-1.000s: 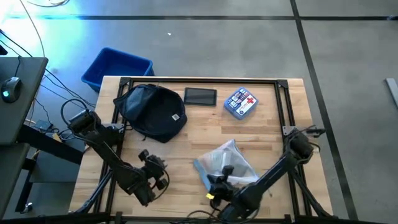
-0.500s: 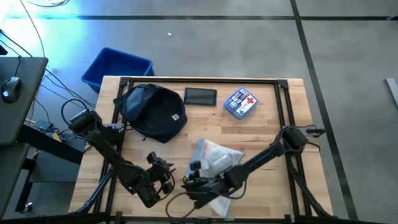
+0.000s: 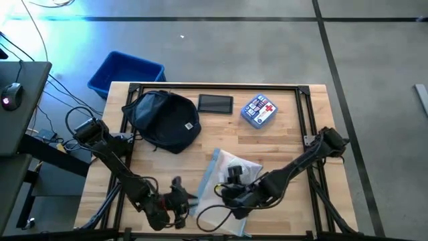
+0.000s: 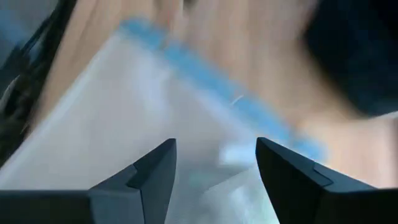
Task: Unpack backpack
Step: Open the zip big
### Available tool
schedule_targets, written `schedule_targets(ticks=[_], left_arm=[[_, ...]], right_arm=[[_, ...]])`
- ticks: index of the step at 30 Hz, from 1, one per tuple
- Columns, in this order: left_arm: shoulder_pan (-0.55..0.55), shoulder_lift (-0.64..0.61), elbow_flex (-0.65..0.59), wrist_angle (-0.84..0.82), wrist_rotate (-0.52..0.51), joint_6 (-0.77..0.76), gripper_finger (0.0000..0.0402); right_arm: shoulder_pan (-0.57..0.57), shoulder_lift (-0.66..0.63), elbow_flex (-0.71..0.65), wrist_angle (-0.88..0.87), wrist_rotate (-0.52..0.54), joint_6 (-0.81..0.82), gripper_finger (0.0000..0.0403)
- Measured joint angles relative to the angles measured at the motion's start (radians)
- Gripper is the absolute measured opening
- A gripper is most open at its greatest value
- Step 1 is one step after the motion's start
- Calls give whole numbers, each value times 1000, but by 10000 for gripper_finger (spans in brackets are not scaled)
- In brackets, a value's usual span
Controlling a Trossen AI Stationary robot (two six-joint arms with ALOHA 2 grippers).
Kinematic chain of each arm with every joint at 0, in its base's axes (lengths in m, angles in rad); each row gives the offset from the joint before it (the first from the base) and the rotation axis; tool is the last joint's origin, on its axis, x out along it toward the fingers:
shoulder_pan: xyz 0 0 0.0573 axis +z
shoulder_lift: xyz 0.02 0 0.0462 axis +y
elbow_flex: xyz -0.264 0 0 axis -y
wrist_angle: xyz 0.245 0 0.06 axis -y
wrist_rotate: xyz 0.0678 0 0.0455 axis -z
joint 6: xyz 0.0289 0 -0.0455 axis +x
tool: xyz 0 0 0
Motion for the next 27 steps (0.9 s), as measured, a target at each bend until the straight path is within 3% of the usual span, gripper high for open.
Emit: schedule_targets(ticks=[4, 7, 12, 16, 21, 27], left_arm=[[18, 51, 0, 187, 134, 80, 80], [49, 119, 0, 224, 258, 75, 80], [117, 223, -1, 166, 352, 43, 80], [182, 239, 0, -144, 324, -90, 77], [226, 200, 2, -486, 193, -349, 56], [165, 145, 25, -476, 187, -241, 29]], right_arm=[[-8, 6, -177, 176, -235, 7, 190], [-11, 6, -286, 287, -285, 59, 182], [-39, 5, -413, 426, -53, 207, 169], [-64, 4, -449, 456, 17, 312, 165], [-35, 1, -443, 480, 55, 283, 165], [39, -1, -383, 486, 242, 129, 165]])
